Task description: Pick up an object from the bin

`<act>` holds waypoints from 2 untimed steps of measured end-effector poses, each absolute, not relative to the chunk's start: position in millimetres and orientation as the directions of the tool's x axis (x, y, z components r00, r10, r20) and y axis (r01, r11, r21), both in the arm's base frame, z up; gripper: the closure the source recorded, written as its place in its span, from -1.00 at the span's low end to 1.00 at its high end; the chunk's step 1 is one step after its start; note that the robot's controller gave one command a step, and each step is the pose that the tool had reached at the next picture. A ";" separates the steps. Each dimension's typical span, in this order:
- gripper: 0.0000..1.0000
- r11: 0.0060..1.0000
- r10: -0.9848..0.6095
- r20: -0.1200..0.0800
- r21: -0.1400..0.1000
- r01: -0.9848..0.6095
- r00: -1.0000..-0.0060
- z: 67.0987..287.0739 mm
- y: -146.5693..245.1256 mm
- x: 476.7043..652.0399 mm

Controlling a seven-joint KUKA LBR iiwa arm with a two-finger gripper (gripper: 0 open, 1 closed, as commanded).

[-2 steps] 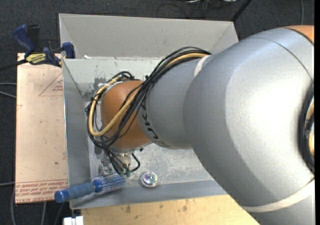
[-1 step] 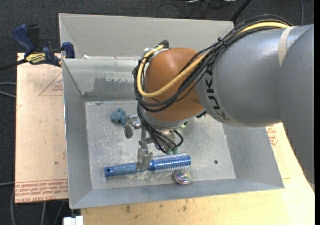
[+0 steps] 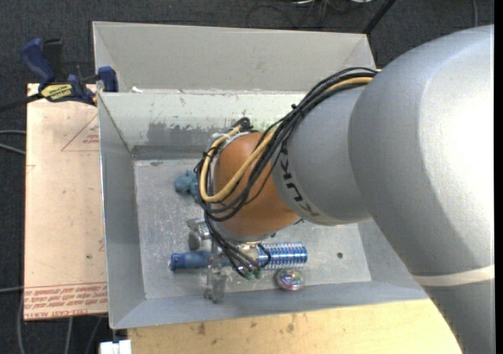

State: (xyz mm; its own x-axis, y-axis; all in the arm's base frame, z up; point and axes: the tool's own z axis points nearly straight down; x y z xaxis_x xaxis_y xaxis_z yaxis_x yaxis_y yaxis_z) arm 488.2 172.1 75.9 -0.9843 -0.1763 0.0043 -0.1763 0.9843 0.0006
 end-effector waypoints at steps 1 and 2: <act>-1.00 0.910 -0.414 -0.008 0.001 -0.414 -0.910 159.7 190.6 499.8; -1.00 0.931 -0.365 0.007 0.001 -0.365 -0.931 70.6 168.6 509.0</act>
Offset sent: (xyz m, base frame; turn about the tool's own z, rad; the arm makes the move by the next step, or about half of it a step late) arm 0.0100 0.0169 0.0823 -0.2498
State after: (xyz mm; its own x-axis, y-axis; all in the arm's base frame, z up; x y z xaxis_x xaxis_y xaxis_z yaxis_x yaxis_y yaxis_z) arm 509.0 168.6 70.6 -0.9308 -0.3654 0.0066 -0.3654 0.9308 0.0012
